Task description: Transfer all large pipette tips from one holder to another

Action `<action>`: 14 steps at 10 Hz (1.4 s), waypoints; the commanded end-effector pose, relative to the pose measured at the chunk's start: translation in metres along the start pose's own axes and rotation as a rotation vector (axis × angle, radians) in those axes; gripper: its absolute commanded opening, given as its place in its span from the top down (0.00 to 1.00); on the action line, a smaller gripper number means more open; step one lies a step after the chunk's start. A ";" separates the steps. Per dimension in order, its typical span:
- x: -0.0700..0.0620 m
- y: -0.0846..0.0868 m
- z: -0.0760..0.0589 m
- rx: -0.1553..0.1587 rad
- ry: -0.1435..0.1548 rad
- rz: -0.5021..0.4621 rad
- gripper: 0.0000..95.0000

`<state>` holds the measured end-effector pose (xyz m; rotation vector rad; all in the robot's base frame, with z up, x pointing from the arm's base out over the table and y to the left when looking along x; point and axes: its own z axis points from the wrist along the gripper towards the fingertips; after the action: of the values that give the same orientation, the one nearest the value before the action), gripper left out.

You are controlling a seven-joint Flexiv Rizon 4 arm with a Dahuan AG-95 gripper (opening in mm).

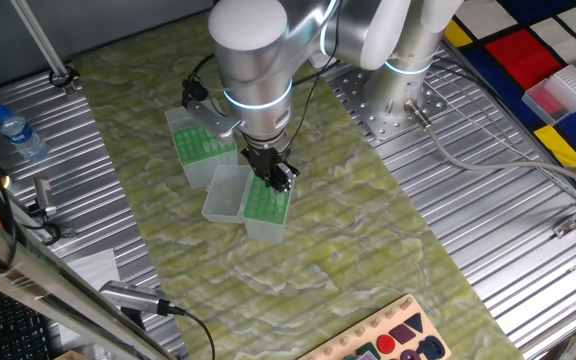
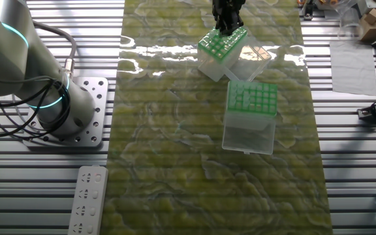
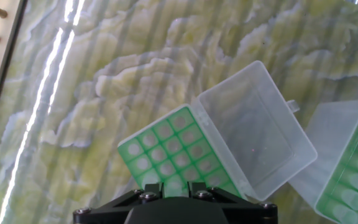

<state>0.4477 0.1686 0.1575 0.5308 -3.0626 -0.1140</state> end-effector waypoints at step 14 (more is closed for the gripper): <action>0.000 -0.001 0.003 0.000 -0.005 0.005 1.00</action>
<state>0.4475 0.1687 0.1547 0.5224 -3.0688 -0.1159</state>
